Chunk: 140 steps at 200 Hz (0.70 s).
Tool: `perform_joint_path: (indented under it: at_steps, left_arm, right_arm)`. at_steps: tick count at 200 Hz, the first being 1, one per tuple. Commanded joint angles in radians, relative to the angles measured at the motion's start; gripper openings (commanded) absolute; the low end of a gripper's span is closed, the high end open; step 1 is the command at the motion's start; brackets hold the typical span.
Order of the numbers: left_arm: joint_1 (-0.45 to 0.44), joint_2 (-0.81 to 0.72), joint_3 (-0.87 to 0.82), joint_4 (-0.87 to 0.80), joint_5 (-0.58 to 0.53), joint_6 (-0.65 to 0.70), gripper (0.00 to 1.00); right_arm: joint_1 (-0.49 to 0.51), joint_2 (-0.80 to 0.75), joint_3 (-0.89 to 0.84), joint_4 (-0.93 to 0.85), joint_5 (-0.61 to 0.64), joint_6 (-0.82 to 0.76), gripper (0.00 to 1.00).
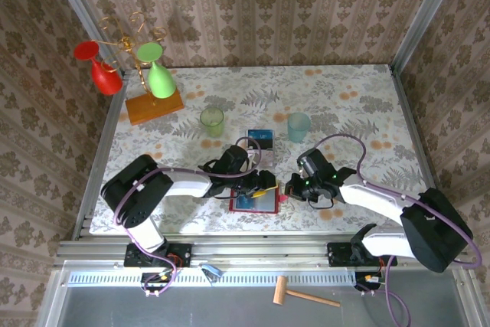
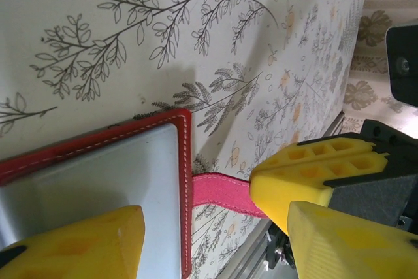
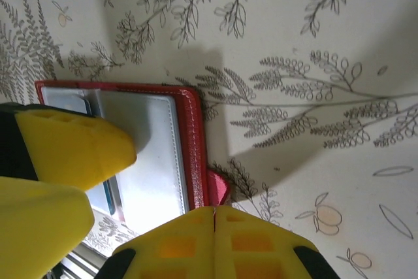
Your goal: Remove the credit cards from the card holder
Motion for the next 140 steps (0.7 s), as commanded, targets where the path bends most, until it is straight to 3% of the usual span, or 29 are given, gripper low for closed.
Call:
perform_joint_path:
  at_steps: [1, 94, 140]
  left_arm:
    - [0.02, -0.056, -0.027, 0.065, -0.016, -0.027, 0.6]
    - [0.1, -0.335, -0.045, -0.377, -0.157, 0.164, 0.56]
    - [0.112, -0.379, -0.093, -0.408, -0.172, 0.166, 0.52]
  right_arm:
    - [-0.018, 0.033, 0.046, -0.032, -0.003, -0.051, 0.02]
    - [-0.03, 0.169, 0.155, -0.106, -0.049, -0.134, 0.0]
    - [-0.03, 0.084, 0.117, -0.148, -0.004, -0.11, 0.03]
